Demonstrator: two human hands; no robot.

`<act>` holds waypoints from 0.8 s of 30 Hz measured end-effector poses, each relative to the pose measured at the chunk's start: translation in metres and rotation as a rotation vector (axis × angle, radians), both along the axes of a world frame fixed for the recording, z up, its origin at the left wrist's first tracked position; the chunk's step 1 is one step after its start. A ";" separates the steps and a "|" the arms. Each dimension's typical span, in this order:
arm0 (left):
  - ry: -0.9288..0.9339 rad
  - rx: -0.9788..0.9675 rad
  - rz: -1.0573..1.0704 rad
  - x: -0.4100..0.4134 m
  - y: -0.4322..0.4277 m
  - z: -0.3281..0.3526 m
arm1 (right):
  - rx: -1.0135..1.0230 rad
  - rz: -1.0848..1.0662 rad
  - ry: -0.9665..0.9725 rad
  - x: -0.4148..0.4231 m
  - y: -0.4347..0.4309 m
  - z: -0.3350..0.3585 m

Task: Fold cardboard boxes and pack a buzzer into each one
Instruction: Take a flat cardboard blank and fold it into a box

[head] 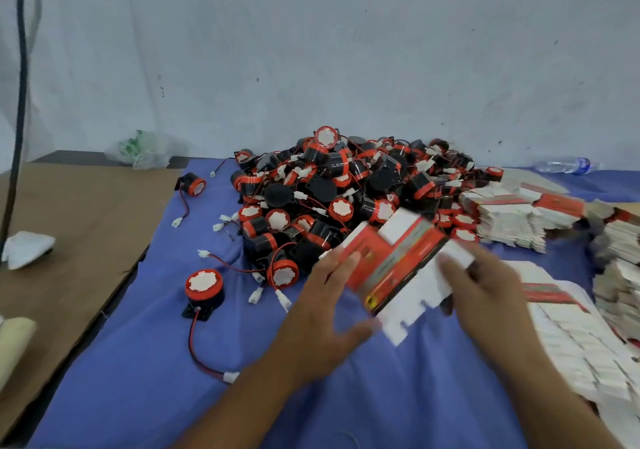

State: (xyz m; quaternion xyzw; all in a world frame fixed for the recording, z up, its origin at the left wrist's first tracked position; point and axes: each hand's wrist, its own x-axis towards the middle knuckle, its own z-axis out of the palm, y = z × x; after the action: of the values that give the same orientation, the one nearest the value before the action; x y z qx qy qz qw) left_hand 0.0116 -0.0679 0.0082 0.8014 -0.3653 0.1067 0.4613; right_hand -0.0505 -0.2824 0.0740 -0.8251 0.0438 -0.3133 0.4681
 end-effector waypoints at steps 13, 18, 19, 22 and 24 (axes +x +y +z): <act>0.282 -0.116 -0.038 -0.008 0.004 -0.002 | 0.547 0.766 0.204 0.012 0.041 -0.045; 0.237 -0.206 -0.066 -0.008 0.006 0.007 | 0.264 0.740 0.303 0.008 0.049 -0.051; 0.258 -0.227 -0.068 -0.008 0.007 0.009 | 0.216 0.757 0.300 0.007 0.050 -0.050; 0.335 -0.284 -0.074 -0.007 0.009 0.012 | 0.078 0.809 0.280 0.007 0.051 -0.048; 0.366 -0.282 -0.099 -0.004 0.010 0.010 | 0.019 0.796 0.302 0.007 0.050 -0.049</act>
State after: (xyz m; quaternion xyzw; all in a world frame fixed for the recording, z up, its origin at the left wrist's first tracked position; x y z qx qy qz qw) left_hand 0.0075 -0.0579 0.0178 0.7163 -0.2959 -0.0129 0.6319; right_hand -0.0436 -0.2321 0.0252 -0.8100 -0.2072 0.0167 0.5484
